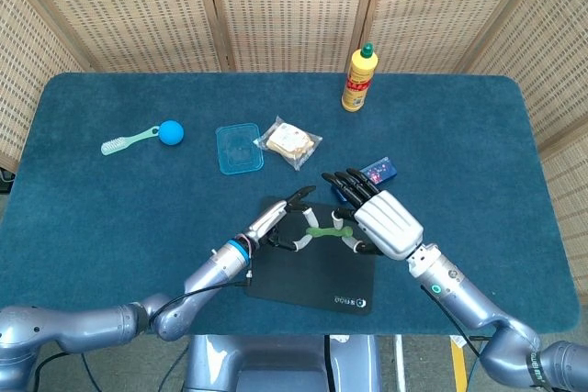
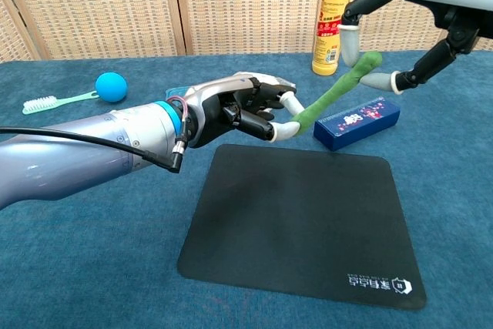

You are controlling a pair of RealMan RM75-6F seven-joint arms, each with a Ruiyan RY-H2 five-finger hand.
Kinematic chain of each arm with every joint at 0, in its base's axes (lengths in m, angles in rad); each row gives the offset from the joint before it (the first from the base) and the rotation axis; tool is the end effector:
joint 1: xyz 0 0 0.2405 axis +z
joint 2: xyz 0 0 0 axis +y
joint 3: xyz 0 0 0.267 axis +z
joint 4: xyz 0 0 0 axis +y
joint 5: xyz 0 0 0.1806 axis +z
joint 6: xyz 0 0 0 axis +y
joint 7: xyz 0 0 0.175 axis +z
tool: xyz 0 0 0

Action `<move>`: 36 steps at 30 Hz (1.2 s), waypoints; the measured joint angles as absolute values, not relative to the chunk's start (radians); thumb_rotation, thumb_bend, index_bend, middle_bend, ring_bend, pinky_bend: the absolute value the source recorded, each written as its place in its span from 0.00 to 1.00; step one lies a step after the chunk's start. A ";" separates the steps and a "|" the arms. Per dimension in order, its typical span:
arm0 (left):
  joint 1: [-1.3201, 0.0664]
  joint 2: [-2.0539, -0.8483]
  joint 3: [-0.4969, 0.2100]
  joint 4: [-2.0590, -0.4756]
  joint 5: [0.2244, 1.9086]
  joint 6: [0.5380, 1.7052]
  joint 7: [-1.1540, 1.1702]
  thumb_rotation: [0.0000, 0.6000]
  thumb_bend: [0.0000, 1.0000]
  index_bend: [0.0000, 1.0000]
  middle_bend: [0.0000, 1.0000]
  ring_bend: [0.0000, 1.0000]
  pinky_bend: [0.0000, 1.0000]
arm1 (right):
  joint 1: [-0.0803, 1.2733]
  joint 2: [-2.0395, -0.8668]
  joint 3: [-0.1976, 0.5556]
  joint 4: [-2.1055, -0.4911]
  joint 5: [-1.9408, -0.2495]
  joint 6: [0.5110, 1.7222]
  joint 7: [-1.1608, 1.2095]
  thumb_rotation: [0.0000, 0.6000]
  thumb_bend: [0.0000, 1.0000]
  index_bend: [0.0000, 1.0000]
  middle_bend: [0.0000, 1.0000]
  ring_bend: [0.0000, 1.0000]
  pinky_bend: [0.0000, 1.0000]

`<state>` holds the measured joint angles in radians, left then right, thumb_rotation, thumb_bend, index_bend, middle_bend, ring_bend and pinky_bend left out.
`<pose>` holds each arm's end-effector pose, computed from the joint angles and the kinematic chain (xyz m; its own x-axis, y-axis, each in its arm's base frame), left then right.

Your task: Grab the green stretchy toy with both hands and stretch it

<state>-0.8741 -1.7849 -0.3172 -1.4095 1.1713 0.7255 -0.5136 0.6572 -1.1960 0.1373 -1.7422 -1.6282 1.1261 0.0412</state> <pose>-0.0426 0.3553 -0.0825 -0.3502 0.6921 0.6312 0.8262 -0.0894 0.5563 -0.1073 -0.3234 0.1081 0.3332 -0.1296 0.9339 -0.7368 -0.6539 0.1721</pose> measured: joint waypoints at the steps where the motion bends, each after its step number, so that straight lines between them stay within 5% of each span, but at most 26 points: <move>1: -0.874 -1.785 -0.317 -1.410 1.171 0.726 -0.513 1.00 0.49 0.75 0.00 0.00 0.00 | 0.658 -1.195 0.136 -1.742 -1.629 1.126 0.041 1.00 0.52 0.58 0.04 0.00 0.00; 36: -0.859 -1.778 -0.314 -1.392 1.155 0.732 -0.497 1.00 0.49 0.75 0.00 0.00 0.00 | 0.650 -1.205 0.109 -1.656 -1.722 1.199 -0.097 1.00 0.66 0.77 0.11 0.00 0.00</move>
